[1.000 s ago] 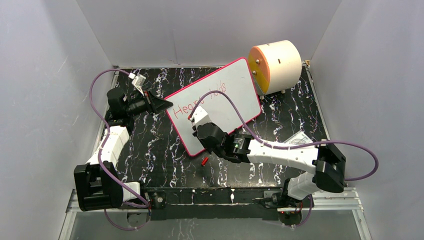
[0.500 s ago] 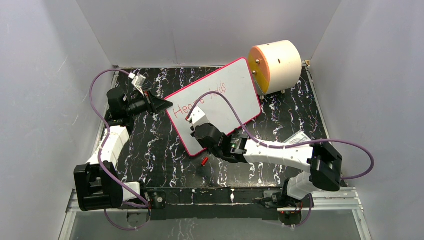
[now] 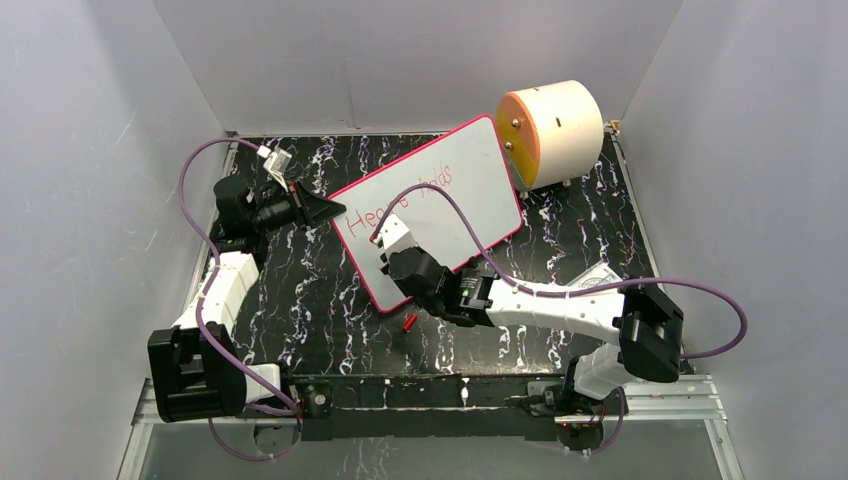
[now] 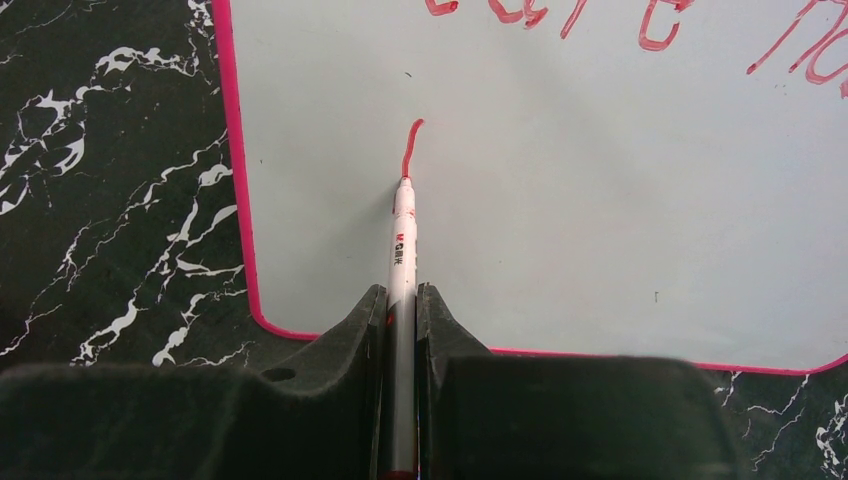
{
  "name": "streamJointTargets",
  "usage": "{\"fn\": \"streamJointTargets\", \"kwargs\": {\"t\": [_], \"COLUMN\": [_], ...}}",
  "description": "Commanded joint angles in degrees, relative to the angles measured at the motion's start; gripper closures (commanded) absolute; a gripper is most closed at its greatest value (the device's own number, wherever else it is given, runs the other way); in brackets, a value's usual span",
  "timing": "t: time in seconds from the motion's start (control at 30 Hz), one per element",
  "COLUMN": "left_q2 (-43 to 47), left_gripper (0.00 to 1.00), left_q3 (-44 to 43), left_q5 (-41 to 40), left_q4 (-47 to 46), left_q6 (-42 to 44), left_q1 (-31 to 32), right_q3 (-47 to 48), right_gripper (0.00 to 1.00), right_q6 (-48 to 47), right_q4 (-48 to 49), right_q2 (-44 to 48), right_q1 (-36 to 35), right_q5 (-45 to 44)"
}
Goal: Write a sentence on the whiteboard
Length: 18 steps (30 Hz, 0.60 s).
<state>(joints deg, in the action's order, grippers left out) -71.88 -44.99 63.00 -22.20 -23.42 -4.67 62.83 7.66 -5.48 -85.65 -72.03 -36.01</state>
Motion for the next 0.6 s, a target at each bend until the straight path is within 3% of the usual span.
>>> {"fn": "streamJointTargets", "kwargs": {"t": [0.0, 0.57], "left_q2": [1.0, 1.2], "left_gripper": [1.00, 1.00], "left_q3": [-0.2, -0.3], "left_q5": [0.9, 0.7], "left_q4": [2.6, 2.6], "left_q6": [2.3, 2.3], "left_q1": [0.4, 0.4], "right_q3": [2.2, 2.1], "right_gripper": [1.00, 1.00], "right_q6": [-0.8, 1.2], "right_q4": [4.3, 1.7], "right_q2": [-0.8, -0.7], "right_q1": [0.3, 0.5], "right_q5": [-2.8, -5.0]}}
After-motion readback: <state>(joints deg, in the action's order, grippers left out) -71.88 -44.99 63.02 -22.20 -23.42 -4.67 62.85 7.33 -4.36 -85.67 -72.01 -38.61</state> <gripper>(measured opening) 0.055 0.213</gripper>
